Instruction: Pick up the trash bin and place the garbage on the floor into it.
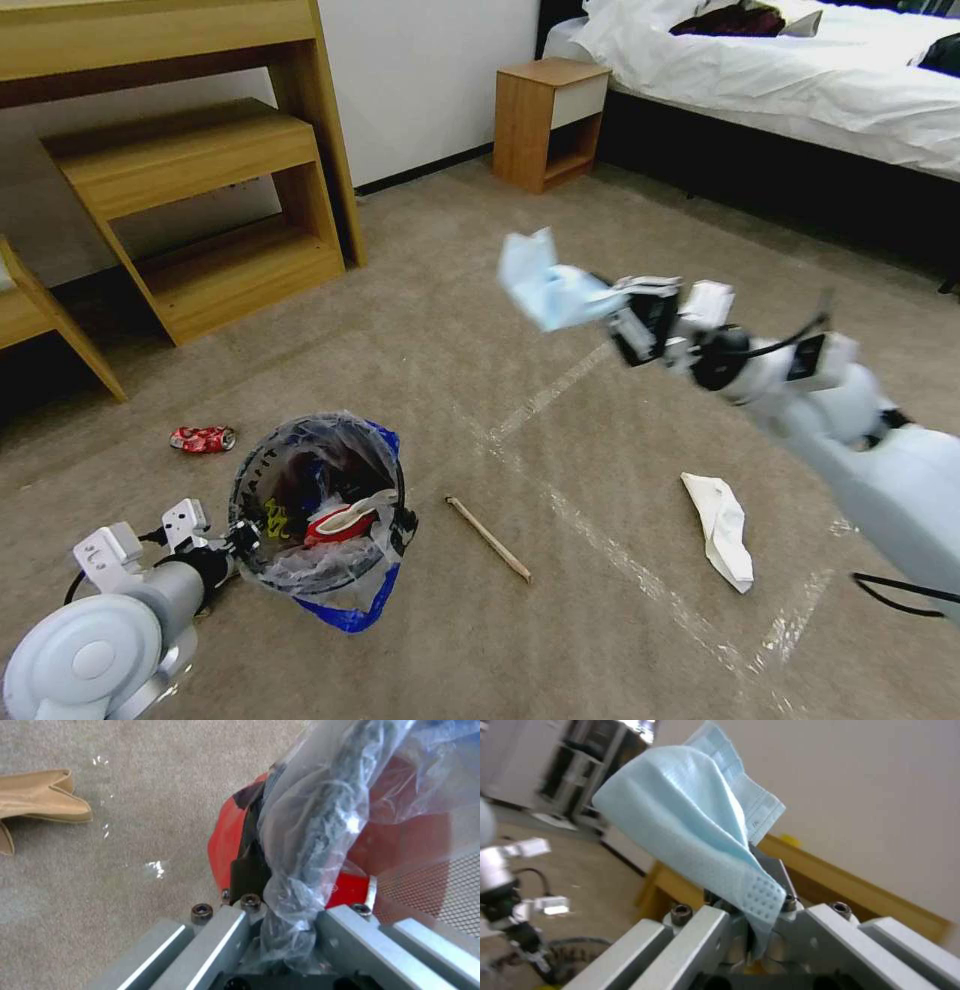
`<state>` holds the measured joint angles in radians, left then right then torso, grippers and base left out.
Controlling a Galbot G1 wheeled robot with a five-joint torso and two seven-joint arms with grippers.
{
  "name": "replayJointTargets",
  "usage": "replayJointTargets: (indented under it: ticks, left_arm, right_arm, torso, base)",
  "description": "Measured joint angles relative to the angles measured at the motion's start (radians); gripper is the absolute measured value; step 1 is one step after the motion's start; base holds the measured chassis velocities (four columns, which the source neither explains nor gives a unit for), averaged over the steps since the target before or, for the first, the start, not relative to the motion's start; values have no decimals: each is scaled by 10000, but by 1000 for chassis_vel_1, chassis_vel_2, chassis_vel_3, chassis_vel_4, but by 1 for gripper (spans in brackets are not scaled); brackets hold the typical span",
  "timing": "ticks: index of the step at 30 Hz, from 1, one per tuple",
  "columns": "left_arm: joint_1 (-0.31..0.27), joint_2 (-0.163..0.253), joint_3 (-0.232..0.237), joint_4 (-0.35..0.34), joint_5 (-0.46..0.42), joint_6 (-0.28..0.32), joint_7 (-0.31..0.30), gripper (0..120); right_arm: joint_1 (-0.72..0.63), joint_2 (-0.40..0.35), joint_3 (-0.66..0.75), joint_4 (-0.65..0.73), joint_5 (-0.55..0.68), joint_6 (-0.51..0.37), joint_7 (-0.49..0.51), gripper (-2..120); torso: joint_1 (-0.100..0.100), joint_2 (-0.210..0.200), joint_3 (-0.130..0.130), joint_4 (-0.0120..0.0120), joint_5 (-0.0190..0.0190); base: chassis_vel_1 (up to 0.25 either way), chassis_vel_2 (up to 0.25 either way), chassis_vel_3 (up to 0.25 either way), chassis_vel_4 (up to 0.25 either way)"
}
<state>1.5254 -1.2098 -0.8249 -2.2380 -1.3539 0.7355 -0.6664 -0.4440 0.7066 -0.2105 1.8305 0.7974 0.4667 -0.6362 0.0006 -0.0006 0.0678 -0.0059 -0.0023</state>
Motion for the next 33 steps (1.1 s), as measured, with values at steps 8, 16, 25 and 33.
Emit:
replayJointTargets:
  ticks: [8, 16, 25, 33]
  left_arm:
    - [99, -156, 7, 3, 156, 0, 45, 0]
    - [126, -255, -59, -19, 199, 0, 58, 0]
    - [236, -424, -190, -133, 266, 0, 58, 0]
    - [229, -474, -192, -160, 287, 0, 55, 0]
  right_arm:
    - [1295, 1188, -1839, -669, -523, 99, -37, 0]
    - [2034, 1969, -2839, -1397, -766, 180, -90, 0]
    - [2434, 2716, -3810, -2341, -1055, 364, -308, 0]
    - [2439, 2817, -4095, -2672, -1273, 433, -524, 0]
  torso:
    - [0, 0, 0, -1, 0]
    - [0, 0, 0, -4, -2]
    - [0, 0, 1, -1, 0]
    - [0, 0, 0, -3, 1]
  base:
    - [0, 0, 0, 0]
    - [0, 0, 0, 0]
    - [0, 0, 0, 0]
    - [0, 0, 0, 0]
